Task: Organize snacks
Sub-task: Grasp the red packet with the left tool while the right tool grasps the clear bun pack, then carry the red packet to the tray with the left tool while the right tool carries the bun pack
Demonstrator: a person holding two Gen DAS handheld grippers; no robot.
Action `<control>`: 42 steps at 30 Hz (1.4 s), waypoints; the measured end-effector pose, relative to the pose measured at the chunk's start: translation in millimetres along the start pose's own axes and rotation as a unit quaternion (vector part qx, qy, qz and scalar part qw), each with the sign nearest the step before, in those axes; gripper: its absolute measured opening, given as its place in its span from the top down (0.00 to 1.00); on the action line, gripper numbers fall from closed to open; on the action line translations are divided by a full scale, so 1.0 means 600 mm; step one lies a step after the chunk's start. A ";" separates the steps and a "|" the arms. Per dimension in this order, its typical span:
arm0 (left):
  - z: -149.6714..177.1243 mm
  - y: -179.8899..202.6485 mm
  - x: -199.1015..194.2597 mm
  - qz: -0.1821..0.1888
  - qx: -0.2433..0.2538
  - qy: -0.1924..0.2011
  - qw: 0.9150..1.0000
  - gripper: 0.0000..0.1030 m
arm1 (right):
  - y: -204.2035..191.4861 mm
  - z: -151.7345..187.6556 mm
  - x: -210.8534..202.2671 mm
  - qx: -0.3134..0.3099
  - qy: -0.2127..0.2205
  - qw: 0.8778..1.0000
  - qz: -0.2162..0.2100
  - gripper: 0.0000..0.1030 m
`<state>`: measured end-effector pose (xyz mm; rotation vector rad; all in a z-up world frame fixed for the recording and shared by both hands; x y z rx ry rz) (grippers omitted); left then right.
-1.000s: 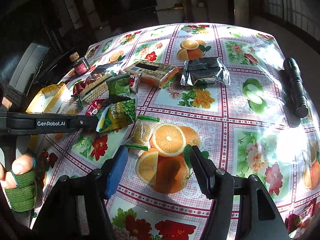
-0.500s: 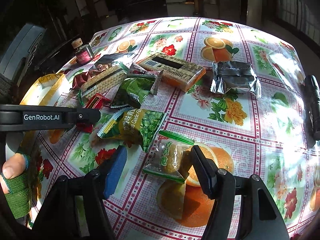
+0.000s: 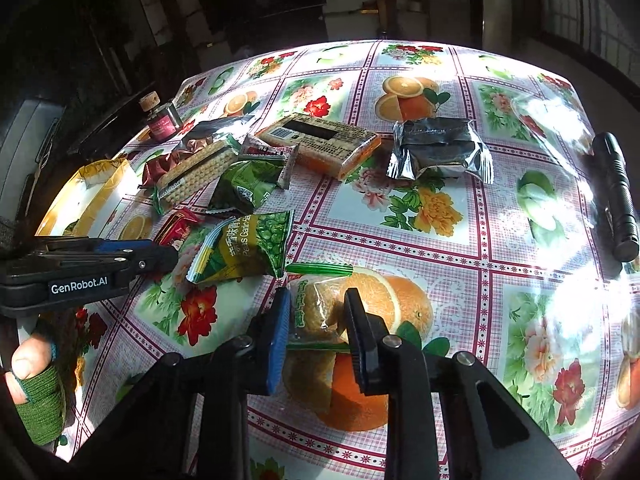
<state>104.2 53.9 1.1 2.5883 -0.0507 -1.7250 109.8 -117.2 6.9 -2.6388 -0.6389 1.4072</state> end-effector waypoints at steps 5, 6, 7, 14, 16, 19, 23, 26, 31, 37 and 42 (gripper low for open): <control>0.024 -0.005 -0.024 0.011 -0.007 0.009 1.000 0.69 | 0.007 0.011 -0.029 0.018 0.012 1.000 -0.011 0.78; 0.030 -0.006 -0.030 0.011 -0.009 0.010 1.000 0.69 | 0.007 0.013 -0.036 0.020 0.016 1.000 -0.016 0.78; 0.035 -0.008 -0.034 0.010 -0.011 0.011 1.000 0.69 | 0.005 0.015 -0.041 0.024 0.017 0.999 -0.022 0.78; 0.073 -0.024 -0.061 0.007 -0.028 0.014 0.999 0.69 | -0.008 0.028 -0.063 0.030 0.026 0.998 -0.049 0.83; 0.081 -0.026 -0.071 0.006 -0.028 0.018 0.999 0.69 | -0.013 0.033 -0.068 0.029 0.027 0.998 -0.054 0.83; 0.088 -0.027 -0.080 0.003 -0.028 0.020 0.999 0.69 | -0.016 0.037 -0.074 0.011 0.052 0.999 -0.011 0.82; 0.090 -0.027 -0.091 0.007 -0.033 0.024 0.999 0.69 | -0.014 0.013 -0.061 0.009 0.055 0.998 0.008 0.34; 0.094 -0.023 -0.096 0.008 -0.034 0.025 0.999 0.69 | -0.020 0.000 -0.022 0.001 0.022 1.000 0.022 0.34; 0.099 -0.017 -0.102 0.004 -0.031 0.026 0.999 0.69 | -0.019 0.005 0.011 -0.005 -0.001 0.999 0.035 0.69; 0.105 -0.019 -0.116 -0.006 -0.031 0.035 0.999 0.69 | -0.017 0.016 -0.040 0.014 0.030 0.999 0.007 0.69; 0.116 -0.025 -0.129 -0.015 -0.030 0.042 0.999 0.74 | -0.045 0.025 -0.067 0.017 0.038 0.999 -0.028 0.70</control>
Point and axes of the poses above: each gripper's, at about its wrist camera, not at the fingertips, and x roughly the way its jaws point, y to its right, z to its underside, the point moved 2 cm from there along x, roughly the way its jaws point, and after that the axes turned 8 degrees about x, right-handed, at the moved point
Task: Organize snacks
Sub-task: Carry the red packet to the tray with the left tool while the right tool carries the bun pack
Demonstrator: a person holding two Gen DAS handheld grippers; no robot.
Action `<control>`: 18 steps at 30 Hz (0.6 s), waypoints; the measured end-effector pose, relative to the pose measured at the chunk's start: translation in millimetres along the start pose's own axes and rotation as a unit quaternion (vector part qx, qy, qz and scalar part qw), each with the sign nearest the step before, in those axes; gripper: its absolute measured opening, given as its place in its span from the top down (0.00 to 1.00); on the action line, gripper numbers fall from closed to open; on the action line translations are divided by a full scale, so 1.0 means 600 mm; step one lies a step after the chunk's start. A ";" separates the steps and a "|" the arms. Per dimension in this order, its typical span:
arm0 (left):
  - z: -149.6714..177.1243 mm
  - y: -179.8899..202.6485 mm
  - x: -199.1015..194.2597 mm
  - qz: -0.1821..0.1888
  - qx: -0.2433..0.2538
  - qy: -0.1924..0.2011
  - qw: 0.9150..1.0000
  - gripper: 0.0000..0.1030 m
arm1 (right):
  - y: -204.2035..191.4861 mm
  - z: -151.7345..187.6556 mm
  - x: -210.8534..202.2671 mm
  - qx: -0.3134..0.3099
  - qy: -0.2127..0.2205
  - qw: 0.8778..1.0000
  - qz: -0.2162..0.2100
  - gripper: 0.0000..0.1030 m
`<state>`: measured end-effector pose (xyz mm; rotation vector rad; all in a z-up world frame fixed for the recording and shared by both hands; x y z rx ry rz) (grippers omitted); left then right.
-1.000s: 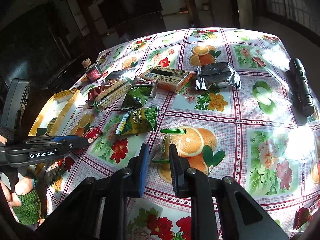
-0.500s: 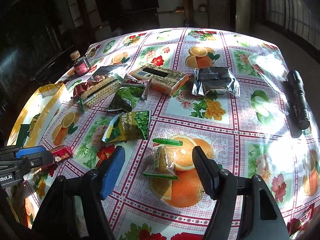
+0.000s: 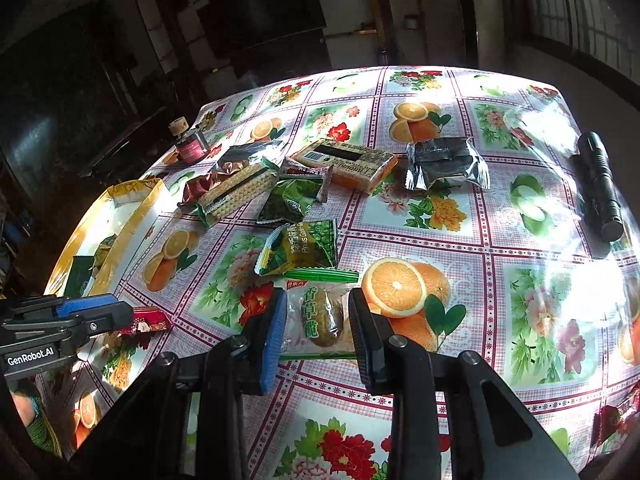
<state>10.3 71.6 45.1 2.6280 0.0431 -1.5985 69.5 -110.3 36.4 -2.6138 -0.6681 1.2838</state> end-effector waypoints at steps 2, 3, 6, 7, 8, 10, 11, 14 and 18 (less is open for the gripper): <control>0.004 -0.006 -0.006 -0.006 -0.002 0.003 1.000 0.75 | -0.016 0.001 -0.002 -0.002 0.001 1.000 -0.012 0.70; 0.006 -0.009 -0.009 -0.007 -0.004 0.005 1.000 0.75 | -0.023 0.002 -0.002 -0.003 -0.001 1.000 -0.020 0.70; 0.013 -0.019 -0.017 -0.014 -0.007 0.010 1.000 0.79 | -0.045 0.002 -0.006 -0.010 0.000 0.999 -0.037 0.70; 0.014 -0.023 -0.017 -0.014 -0.008 0.010 1.000 0.80 | -0.051 0.003 -0.007 -0.013 0.001 0.999 -0.039 0.70; 0.016 -0.027 -0.017 -0.011 -0.009 0.010 1.000 0.80 | -0.054 0.003 -0.007 -0.014 -0.001 0.999 -0.043 0.70; 0.020 -0.032 -0.010 -0.002 -0.013 0.003 1.000 0.80 | -0.056 0.005 -0.007 -0.015 -0.001 0.999 -0.042 0.70; 0.022 -0.035 -0.005 -0.002 -0.017 0.000 1.000 0.80 | -0.055 0.006 -0.007 -0.014 -0.002 0.999 -0.043 0.70; 0.028 -0.031 0.016 0.002 -0.020 -0.019 1.000 0.76 | -0.054 0.011 -0.008 -0.012 -0.003 0.999 -0.045 0.70; 0.039 -0.014 0.043 -0.009 -0.022 -0.028 0.999 0.55 | -0.055 0.021 -0.005 -0.013 -0.009 0.999 -0.046 0.70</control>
Point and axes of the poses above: each gripper's, at about its wrist camera, not at the fingertips, and x roughly the way its jaws point, y to its right, z to its underside, the point moved 2 cm from there along x, roughly the way its jaws point, and after that the axes turned 8 degrees about x, right-handed, at the moved point
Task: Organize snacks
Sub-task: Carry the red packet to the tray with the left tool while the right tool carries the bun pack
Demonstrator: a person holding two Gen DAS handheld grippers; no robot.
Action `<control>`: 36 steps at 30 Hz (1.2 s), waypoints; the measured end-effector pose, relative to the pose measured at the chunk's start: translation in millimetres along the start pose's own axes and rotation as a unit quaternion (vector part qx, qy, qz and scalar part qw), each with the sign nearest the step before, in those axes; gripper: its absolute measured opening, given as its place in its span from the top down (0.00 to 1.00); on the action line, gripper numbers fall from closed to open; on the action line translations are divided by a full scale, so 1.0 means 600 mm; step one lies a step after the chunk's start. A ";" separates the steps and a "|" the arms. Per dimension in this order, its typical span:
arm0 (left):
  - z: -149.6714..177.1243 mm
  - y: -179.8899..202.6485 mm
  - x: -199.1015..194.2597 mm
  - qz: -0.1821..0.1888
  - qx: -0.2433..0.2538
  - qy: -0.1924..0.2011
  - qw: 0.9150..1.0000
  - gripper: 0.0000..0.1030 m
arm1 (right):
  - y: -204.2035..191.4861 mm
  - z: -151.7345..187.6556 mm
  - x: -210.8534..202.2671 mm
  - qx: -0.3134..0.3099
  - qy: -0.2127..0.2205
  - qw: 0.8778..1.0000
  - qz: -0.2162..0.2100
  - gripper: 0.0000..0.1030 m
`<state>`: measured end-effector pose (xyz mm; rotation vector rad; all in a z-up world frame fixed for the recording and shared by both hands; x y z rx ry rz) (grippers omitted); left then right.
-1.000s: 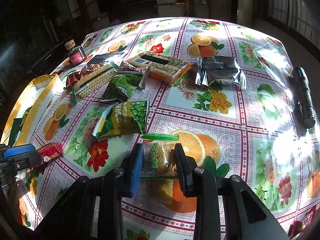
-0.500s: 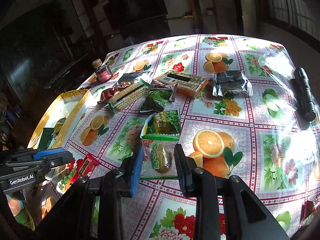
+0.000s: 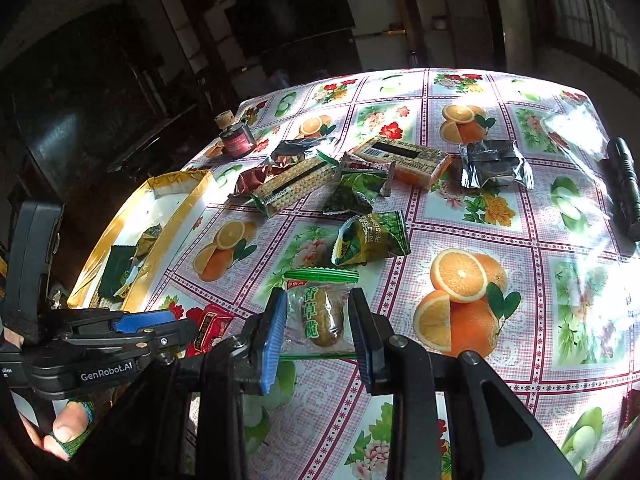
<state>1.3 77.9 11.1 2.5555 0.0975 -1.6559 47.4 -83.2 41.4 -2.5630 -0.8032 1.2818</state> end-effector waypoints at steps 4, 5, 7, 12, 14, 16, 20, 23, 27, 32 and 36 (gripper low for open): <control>-0.001 0.023 0.000 -0.025 0.022 0.004 0.999 0.51 | 0.002 0.006 0.002 -0.003 -0.003 1.000 0.002 0.70; 0.000 0.027 0.006 -0.032 0.026 -0.002 0.999 0.52 | 0.003 0.006 0.001 -0.001 -0.002 1.000 0.001 0.70; 0.005 0.030 0.023 -0.034 0.030 -0.017 0.999 0.58 | 0.006 0.005 -0.001 0.002 -0.001 1.000 -0.001 0.70; 0.009 0.034 0.017 -0.058 0.035 -0.004 0.998 0.81 | 0.010 0.002 -0.012 0.005 0.007 1.000 -0.001 0.70; 0.011 0.029 0.012 -0.062 0.032 -0.002 0.998 0.81 | 0.008 0.001 -0.016 0.005 0.010 1.000 -0.003 0.70; 0.013 0.022 0.004 -0.061 0.026 0.003 0.998 0.81 | 0.004 0.000 -0.020 0.004 0.012 1.000 -0.006 0.70; 0.012 0.013 -0.023 -0.078 0.022 0.022 0.996 0.81 | -0.015 0.001 -0.022 -0.004 0.013 1.000 -0.018 0.70; 0.012 0.003 -0.044 -0.084 0.019 0.036 0.996 0.81 | -0.036 0.001 -0.020 -0.011 0.012 0.999 -0.029 0.70; 0.013 -0.017 -0.064 -0.085 0.009 0.050 0.995 0.81 | -0.066 -0.003 -0.014 -0.020 0.011 0.999 -0.047 0.70; 0.017 -0.049 -0.083 -0.089 -0.005 0.060 0.994 0.81 | -0.099 -0.008 0.000 -0.034 0.007 0.998 -0.061 0.70; 0.016 -0.073 -0.092 -0.095 -0.014 0.067 0.993 0.81 | -0.124 -0.009 0.013 -0.042 0.002 0.997 -0.072 0.70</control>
Point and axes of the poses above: each gripper's, at about its wrist camera, not at the fingertips, and x roughly the way its jaws point, y to its right, z to its underside, the point moved 2 cm from there along x, roughly the way its jaws point, and after that the axes turned 8 degrees about x, right-handed, at the moved point
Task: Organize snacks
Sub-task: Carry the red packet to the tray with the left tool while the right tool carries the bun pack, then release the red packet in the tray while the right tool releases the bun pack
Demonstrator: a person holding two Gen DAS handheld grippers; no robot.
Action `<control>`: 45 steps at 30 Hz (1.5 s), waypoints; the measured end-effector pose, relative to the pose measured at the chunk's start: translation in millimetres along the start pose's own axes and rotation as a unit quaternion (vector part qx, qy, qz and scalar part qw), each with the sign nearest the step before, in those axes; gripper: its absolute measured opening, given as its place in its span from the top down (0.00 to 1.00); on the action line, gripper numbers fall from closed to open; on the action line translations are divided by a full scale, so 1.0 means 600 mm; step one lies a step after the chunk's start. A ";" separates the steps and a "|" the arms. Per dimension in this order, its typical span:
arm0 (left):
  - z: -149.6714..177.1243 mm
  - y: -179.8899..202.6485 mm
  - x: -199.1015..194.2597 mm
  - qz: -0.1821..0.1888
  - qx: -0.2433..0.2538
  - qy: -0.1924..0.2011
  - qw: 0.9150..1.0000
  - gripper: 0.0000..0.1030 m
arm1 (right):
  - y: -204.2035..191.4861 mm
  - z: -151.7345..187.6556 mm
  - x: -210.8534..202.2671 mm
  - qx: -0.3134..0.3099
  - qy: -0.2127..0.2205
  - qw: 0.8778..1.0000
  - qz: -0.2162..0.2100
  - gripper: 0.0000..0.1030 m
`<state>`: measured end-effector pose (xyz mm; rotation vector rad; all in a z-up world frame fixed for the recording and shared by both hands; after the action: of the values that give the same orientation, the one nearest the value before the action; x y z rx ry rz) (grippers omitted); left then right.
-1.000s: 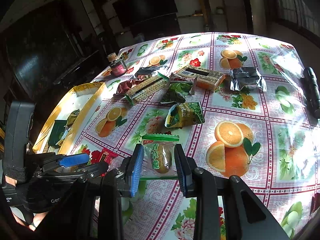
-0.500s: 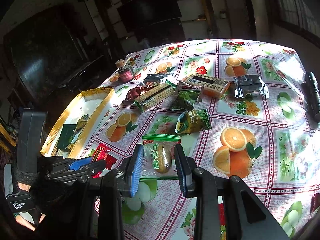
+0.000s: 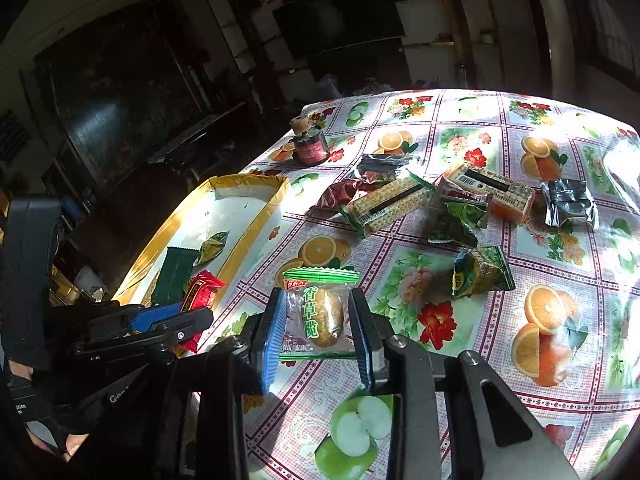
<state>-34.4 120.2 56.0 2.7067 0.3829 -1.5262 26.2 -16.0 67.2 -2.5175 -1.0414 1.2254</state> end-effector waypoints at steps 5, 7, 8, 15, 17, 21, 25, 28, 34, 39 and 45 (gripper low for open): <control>0.001 -0.035 -0.002 -0.009 -0.016 0.003 1.000 0.81 | -0.028 -0.003 0.017 -0.013 -0.007 1.000 -0.012 0.70; 0.002 -0.051 0.000 -0.013 -0.024 0.002 1.000 0.81 | -0.038 -0.005 0.025 -0.017 -0.010 1.000 -0.019 0.70; 0.004 -0.059 0.001 -0.015 -0.028 0.001 0.999 0.81 | -0.045 -0.007 0.030 -0.019 -0.010 1.000 -0.022 0.70; 0.012 -0.117 0.002 -0.030 -0.057 0.000 0.998 0.81 | -0.098 -0.014 0.066 -0.043 -0.022 0.998 -0.047 0.70; 0.012 -0.132 0.002 -0.034 -0.065 0.000 0.997 0.81 | -0.112 -0.017 0.080 -0.049 -0.027 0.997 -0.054 0.70; 0.015 -0.165 0.005 -0.040 -0.081 -0.001 0.996 0.81 | -0.141 -0.023 0.106 -0.059 -0.036 0.995 -0.070 0.70; 0.018 -0.200 0.015 -0.045 -0.101 -0.007 0.994 0.81 | -0.175 -0.028 0.139 -0.071 -0.047 0.993 -0.085 0.70; 0.022 -0.223 0.030 -0.044 -0.116 -0.017 0.992 0.81 | -0.198 -0.028 0.169 -0.083 -0.060 0.991 -0.088 0.70; 0.027 -0.245 0.057 -0.042 -0.130 -0.033 0.990 0.81 | -0.214 -0.024 0.229 -0.091 -0.086 0.989 -0.082 0.70; 0.029 -0.253 0.072 -0.042 -0.134 -0.041 0.989 0.81 | -0.213 -0.018 0.255 -0.092 -0.100 0.988 -0.074 0.70; 0.027 -0.258 0.074 -0.044 -0.139 -0.039 0.989 0.79 | -0.218 -0.013 0.263 -0.101 -0.104 0.987 -0.073 0.68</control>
<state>-59.7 277.7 27.1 2.4391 0.6661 -1.4663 30.7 184.9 26.7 -2.4402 -1.4376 1.4271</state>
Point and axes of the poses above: each gripper's, at about its wrist camera, not at the fingertips, and x roughly the way its jaws point, y to its right, z to its underside, the point moved 2 cm from there along x, roughly the way its jaws point, and after that the axes turned 8 degrees about x, right-handed, at the moved point
